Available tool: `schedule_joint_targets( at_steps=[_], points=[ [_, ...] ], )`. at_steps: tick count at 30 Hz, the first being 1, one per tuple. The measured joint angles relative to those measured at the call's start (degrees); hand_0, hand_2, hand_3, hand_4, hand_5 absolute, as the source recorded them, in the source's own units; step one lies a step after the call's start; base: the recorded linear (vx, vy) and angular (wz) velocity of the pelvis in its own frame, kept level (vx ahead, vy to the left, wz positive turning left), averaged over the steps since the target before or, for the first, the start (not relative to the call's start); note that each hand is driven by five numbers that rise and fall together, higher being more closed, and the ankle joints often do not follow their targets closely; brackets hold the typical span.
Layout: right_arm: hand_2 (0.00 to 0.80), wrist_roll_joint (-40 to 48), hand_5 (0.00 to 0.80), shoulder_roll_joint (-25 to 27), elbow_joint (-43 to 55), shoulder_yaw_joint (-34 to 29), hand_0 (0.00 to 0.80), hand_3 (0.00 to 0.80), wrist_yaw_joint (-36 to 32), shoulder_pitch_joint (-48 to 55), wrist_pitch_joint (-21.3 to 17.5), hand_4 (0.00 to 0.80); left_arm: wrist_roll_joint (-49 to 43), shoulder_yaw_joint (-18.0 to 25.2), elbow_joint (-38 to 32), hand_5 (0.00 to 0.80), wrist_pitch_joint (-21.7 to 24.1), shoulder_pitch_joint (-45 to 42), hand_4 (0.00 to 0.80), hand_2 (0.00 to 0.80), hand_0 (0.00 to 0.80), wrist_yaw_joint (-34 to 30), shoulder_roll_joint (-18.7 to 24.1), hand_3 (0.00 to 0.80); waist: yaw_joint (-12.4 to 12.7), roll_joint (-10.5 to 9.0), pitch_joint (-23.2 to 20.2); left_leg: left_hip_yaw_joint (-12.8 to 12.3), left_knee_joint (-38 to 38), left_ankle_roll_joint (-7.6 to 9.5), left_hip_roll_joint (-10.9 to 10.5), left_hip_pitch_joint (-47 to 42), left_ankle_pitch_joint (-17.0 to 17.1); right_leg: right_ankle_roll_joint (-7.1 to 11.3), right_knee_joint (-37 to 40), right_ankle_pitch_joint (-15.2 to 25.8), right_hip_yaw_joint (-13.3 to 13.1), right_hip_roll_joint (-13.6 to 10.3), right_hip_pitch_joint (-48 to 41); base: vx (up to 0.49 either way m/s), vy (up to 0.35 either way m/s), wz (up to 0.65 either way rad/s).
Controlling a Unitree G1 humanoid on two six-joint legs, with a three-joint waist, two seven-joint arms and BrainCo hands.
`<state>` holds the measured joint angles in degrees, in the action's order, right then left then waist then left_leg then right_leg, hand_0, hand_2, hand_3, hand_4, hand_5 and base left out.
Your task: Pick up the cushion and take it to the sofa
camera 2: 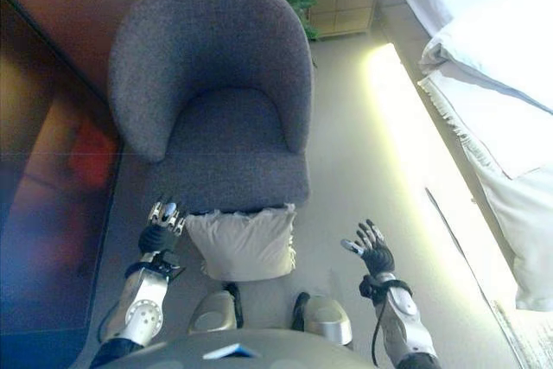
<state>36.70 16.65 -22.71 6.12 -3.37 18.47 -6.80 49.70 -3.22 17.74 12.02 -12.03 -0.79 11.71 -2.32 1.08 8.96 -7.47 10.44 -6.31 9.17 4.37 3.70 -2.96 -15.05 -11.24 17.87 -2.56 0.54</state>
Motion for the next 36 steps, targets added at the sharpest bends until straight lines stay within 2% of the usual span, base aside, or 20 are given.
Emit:
schedule_joint_targets(
  at_steps=[2,4,6,12,15,16,18,21,22,23,24,25,26,27,29,31,33,34,36],
  points=[
    [0.0,0.0,0.0,-0.13,0.12,-0.05,0.0,0.0,-0.04,0.64,-0.08,0.0,0.01,-0.02,-0.38,0.0,-0.03,1.12,0.0,0.0,0.0,0.19,-0.14,0.0,-0.05,-0.09,0.1,-0.12,-3.45,-0.31,-1.0,-1.08,-1.36,0.5,-2.98,-1.49,-3.63,-0.14,2.26,0.127,0.071,0.17],
    [0.0,0.0,0.0,-0.44,0.14,-0.05,0.0,0.0,-0.31,0.55,-0.15,0.0,0.11,0.07,-0.78,0.0,-0.02,1.46,0.0,0.0,0.0,0.5,0.22,0.0,0.22,-0.48,0.49,-0.77,-4.7,0.74,-2.48,-1.81,-2.23,1.33,-5.2,-2.23,-6.35,-1.04,3.75,0.11,0.089,0.08],
    [0.0,0.0,0.0,-0.37,0.2,-0.08,0.0,0.0,-0.85,0.29,-0.22,0.0,0.68,0.09,-0.77,0.0,-0.02,0.76,0.0,0.0,0.0,0.62,0.71,0.0,0.29,-0.39,0.64,-1.22,-4.75,1.59,-3.47,-1.72,-2.81,2.02,-5.64,-2.34,-6.93,-2.05,3.67,0.102,0.104,-0.04],
    [0.0,0.0,0.0,-0.25,1.56,-0.02,0.0,0.0,-0.99,-1.37,-0.53,0.0,1.12,0.25,-0.76,0.0,0.07,0.47,0.0,0.0,0.0,0.6,0.74,0.0,0.88,-0.21,1.45,-1.82,-2.18,2.05,-3.87,-1.52,-4.35,2.78,-5.39,-2.21,-6.99,-3.27,2.53,0.149,0.164,0.02],
    [0.0,-0.01,0.0,-0.13,2.85,-0.05,0.0,0.0,-0.53,-1.21,-1.15,0.0,1.06,0.02,-0.77,0.0,-0.21,0.55,0.0,0.0,0.0,0.55,0.71,0.0,1.61,-0.64,1.72,-1.84,-0.72,1.9,-2.19,-1.34,-4.93,3.29,-5.01,-2.77,-6.66,-3.87,1.36,0.209,0.241,0.03],
    [0.0,-0.02,0.0,-0.17,2.88,-0.05,0.0,0.0,-0.09,-1.24,-1.39,0.0,0.98,-0.02,-0.76,0.0,-0.47,0.65,0.0,0.0,0.0,0.55,0.71,0.0,1.62,-0.7,1.72,-1.88,-0.6,1.68,-1.84,-1.19,-5.06,3.98,-5.03,-3.09,-6.28,-4.54,1.15,0.179,0.225,0.18],
    [0.0,-0.07,0.0,-0.22,2.86,0.0,0.0,0.0,0.35,-1.34,-1.45,0.0,-0.96,0.05,-0.7,0.0,-0.64,0.6,0.0,0.0,0.0,0.64,0.95,0.0,1.82,-1.03,1.36,-1.98,-0.5,1.33,-3.18,-0.84,-5.45,6.12,-5.22,-2.96,-6.3,-6.24,1.1,0.131,0.203,0.17],
    [0.0,-0.97,0.0,-0.87,2.86,0.08,0.0,0.0,1.74,-2.58,-1.55,0.0,-6.48,-0.01,-0.41,0.0,-1.85,0.92,0.0,0.0,0.0,0.95,3.46,0.0,3.23,-2.57,1.61,-2.58,0.69,3.12,-5.62,-0.39,-6.72,7.4,-5.31,-2.37,-6.34,-8.89,1.29,0.164,0.31,0.02],
    [0.0,-1.41,0.0,-0.91,2.71,0.11,0.0,0.0,2.45,-2.75,-1.63,0.0,-8.35,-0.04,-0.05,0.0,-2.16,1.28,0.0,0.0,0.0,1.01,4.12,0.0,3.32,-2.81,1.76,-2.98,1.64,4.12,-6.25,-0.22,-7.92,7.46,-7.85,-2.27,-6.07,-9.97,2.21,0.207,0.342,-0.01],
    [0.0,-2.05,0.0,-0.92,2.64,0.15,0.0,0.0,3.12,-3.62,-1.69,0.0,-10.14,-0.08,0.99,0.0,-2.3,1.8,0.0,0.0,0.0,1.09,4.61,0.0,3.21,-2.68,1.92,-3.12,2.68,4.87,-6.95,-0.07,-9.26,7.21,-12.88,-2.13,-5.81,-11.47,4.27,0.178,0.231,0.04],
    [0.0,-3.05,0.0,-0.97,2.63,0.27,0.0,0.0,3.8,-4.08,-1.72,0.0,-11.91,-0.14,2.17,0.0,-2.76,2.39,0.0,0.0,0.0,1.37,5.13,0.0,3.26,-2.66,2.18,-3.44,3.25,5.56,-7.43,-0.64,-9.87,6.17,-18.26,-1.48,-5.76,-13.26,6.4,0.066,0.093,0.11],
    [0.0,-3.69,0.0,-1.02,2.65,0.39,0.0,0.0,4.06,-3.99,-1.72,0.0,-13.11,-0.16,2.55,0.0,-2.91,2.32,0.0,0.0,0.0,1.87,5.56,0.0,3.22,-2.43,2.3,-3.52,3.34,5.9,-7.6,-1.43,-10.08,4.67,-21.42,-0.28,-5.78,-14.2,7.54,-0.077,-0.004,0.06],
    [0.0,-4.35,0.0,-0.9,2.67,0.79,0.0,0.0,4.12,-4.14,-1.72,0.0,-13.72,-0.16,2.6,0.0,-2.87,2.33,0.0,0.0,0.0,2.45,6.29,0.0,3.44,-2.21,2.4,-3.9,3.5,6.4,-7.62,-1.64,-10.43,4.69,-22.34,-0.4,-5.73,-15.31,8.63,-0.298,-0.118,-0.04],
    [0.0,-4.57,0.0,-0.45,2.6,1.91,0.0,0.0,4.22,-4.99,-1.8,0.0,-14.4,-0.21,2.82,0.0,-2.78,2.76,0.0,0.0,0.0,3.19,7.48,0.0,3.85,-2.29,2.31,-5.0,4.35,6.37,-7.11,0.15,-10.6,4.83,-21.47,-0.34,-5.87,-16.27,10.69,-0.383,-0.162,-0.06],
    [0.0,-4.61,0.0,-0.05,1.52,4.12,0.0,0.0,4.9,-7.82,-2.99,0.0,-14.7,-1.18,4.48,0.0,-2.6,7.07,0.0,0.0,0.0,4.96,10.13,0.0,4.51,-2.81,2.72,-5.32,7.84,6.38,-5.42,6.61,-10.69,7.2,-16.59,0.9,-6.54,-16.5,17.0,-0.429,-0.23,0.0],
    [0.0,-4.71,0.0,0.35,-0.41,6.04,0.0,0.0,5.54,-14.6,-3.84,0.0,-14.65,-2.96,7.55,0.0,-1.48,14.6,0.0,0.0,0.0,7.72,12.18,0.0,4.71,-4.17,6.53,-4.95,12.83,6.29,-3.89,14.02,-10.37,9.46,-11.33,2.67,-7.16,-16.09,22.19,-0.279,-0.182,0.06],
    [0.0,-4.71,0.0,0.42,-2.85,7.43,0.0,0.0,6.91,-21.26,-4.38,0.0,-14.77,-5.18,11.76,0.0,-0.38,22.05,0.0,0.0,0.0,10.75,12.84,0.0,4.54,-5.29,10.31,-4.85,17.13,5.59,-3.34,19.56,-11.03,10.03,-7.44,6.44,-6.88,-15.72,23.93,-0.142,-0.072,0.22],
    [0.0,-4.72,0.0,0.58,-4.09,8.22,0.0,0.0,7.69,-24.8,-4.48,0.0,-15.25,-6.41,12.55,0.0,0.27,24.79,0.0,0.0,0.0,12.28,12.26,0.0,4.56,-4.97,12.53,-3.93,19.5,5.26,-2.56,21.42,-11.76,10.39,-7.92,9.85,-6.64,-15.3,24.87,-0.083,-0.014,0.13],
    [0.0,-4.72,0.0,0.75,-5.38,9.28,0.0,0.0,9.24,-29.88,-4.48,0.0,-15.34,-9.05,12.81,0.0,1.25,26.9,0.0,0.0,0.0,13.87,10.96,0.0,4.65,-3.99,14.95,-2.48,22.74,4.07,-0.42,24.92,-12.54,9.27,-9.65,10.36,-6.31,-13.49,27.58,-0.017,0.026,-0.15]
  ],
)
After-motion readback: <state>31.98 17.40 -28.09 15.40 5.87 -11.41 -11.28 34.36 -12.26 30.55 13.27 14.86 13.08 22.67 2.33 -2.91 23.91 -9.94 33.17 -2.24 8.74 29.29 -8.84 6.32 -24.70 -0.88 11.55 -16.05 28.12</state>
